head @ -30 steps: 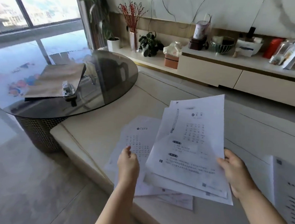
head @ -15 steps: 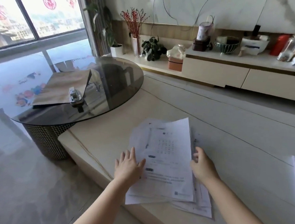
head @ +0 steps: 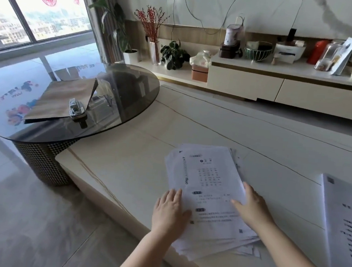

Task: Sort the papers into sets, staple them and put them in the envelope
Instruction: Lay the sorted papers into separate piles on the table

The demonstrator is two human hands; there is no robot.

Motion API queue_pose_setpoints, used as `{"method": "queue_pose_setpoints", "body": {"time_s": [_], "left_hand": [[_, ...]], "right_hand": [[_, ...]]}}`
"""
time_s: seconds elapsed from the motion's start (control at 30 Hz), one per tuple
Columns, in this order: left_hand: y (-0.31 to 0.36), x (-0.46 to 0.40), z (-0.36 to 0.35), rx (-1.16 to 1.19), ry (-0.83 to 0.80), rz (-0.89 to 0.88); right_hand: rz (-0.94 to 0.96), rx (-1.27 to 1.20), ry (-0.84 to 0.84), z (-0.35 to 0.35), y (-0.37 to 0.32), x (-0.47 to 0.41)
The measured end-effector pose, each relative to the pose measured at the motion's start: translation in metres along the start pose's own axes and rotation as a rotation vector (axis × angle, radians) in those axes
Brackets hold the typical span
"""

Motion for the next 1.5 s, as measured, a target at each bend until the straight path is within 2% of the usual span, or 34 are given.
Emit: {"method": "queue_pose_setpoints", "body": {"time_s": [0.07,0.13,0.2,0.27,0.37,0.47,0.6,0.7,0.77,0.83,0.9,1.03,1.2,1.3,1.5], "left_hand": [[0.001,0.013,0.0,0.093,0.042,-0.032],[-0.003,0.026,0.003,0.219,0.163,0.042],[-0.014,0.04,0.008,0.283,0.346,0.274],[-0.03,0.053,0.012,0.448,0.416,0.583],[-0.059,0.058,0.007,0.879,0.339,0.898],[-0.075,0.059,0.002,1.311,0.184,1.011],[-0.086,0.062,0.011,1.321,0.215,0.946],[-0.082,0.062,0.029,1.372,0.227,0.804],[-0.077,0.06,0.042,1.29,0.207,0.669],[-0.069,0.06,0.058,1.222,0.176,0.551],[-0.057,0.061,0.075,1.231,0.133,0.442],[-0.028,0.067,0.108,1.261,0.016,0.219],[0.001,0.077,0.143,1.27,-0.097,0.013],[0.015,0.08,0.153,1.29,-0.049,0.006],[0.055,0.09,0.15,1.313,0.086,-0.02]], "right_hand": [[0.019,0.214,0.016,0.002,0.005,0.006],[0.043,0.359,-0.045,-0.001,0.005,0.011],[0.077,0.393,-0.107,-0.007,-0.001,0.016],[0.124,0.404,-0.139,-0.015,-0.011,0.022],[0.173,0.398,-0.162,-0.029,-0.029,0.033],[0.214,0.405,-0.182,-0.044,-0.043,0.043],[0.29,0.403,-0.197,-0.058,-0.054,0.061],[0.324,0.327,-0.166,-0.057,-0.051,0.071],[0.296,0.172,-0.148,-0.051,-0.048,0.072],[0.183,-0.083,-0.149,-0.038,-0.047,0.072],[0.057,-0.35,-0.184,-0.022,-0.046,0.07],[-0.069,-0.673,-0.196,0.02,-0.044,0.063],[-0.047,-0.989,-0.224,0.062,-0.039,0.064],[0.014,-1.075,-0.272,0.083,-0.04,0.073],[0.227,-0.939,0.091,0.134,-0.047,0.104]]}}
Point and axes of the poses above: each hand's wrist, its own x-axis away from the middle knuckle, its own z-axis out of the back of the hand, y = z × x, the point moved 1 cm from there along -x, towards the middle knuckle, and after that the axes turned 3 degrees about y, right-handed, at the moved point
